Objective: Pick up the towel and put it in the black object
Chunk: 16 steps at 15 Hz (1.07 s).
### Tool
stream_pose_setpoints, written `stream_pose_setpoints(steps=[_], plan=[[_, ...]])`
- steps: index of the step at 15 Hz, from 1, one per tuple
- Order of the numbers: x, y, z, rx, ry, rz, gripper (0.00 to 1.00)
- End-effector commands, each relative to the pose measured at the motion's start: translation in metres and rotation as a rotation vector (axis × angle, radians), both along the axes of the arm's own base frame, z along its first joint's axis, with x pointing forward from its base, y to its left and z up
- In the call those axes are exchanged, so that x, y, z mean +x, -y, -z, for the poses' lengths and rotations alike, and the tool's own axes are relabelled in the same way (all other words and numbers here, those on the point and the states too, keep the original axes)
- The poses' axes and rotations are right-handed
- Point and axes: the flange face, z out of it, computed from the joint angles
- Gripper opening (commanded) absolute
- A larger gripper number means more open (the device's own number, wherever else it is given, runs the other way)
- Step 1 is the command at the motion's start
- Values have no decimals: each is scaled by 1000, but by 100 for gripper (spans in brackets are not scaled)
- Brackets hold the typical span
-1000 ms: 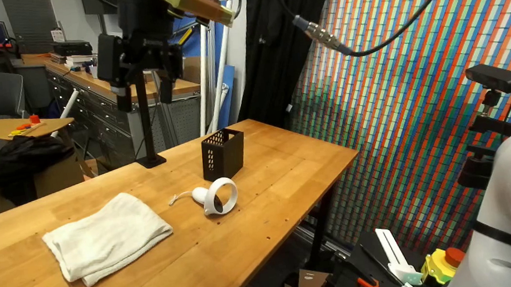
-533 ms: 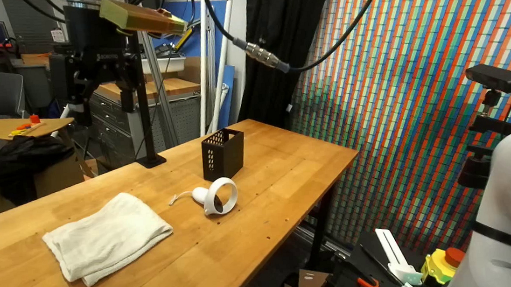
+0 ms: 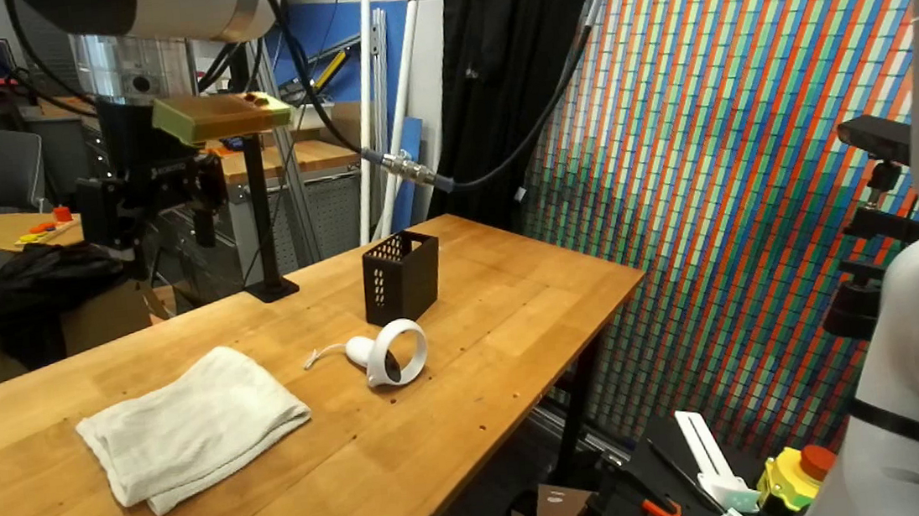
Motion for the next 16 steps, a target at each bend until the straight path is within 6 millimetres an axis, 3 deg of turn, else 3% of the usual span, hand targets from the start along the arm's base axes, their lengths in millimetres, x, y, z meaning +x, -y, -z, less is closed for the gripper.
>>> stream_pose_setpoints(steps=[1, 7, 16], plan=[[26, -14, 35, 0, 10, 2, 100], [39, -20, 105, 24, -63, 8, 100], [57, -18, 191, 49, -152, 17, 100]])
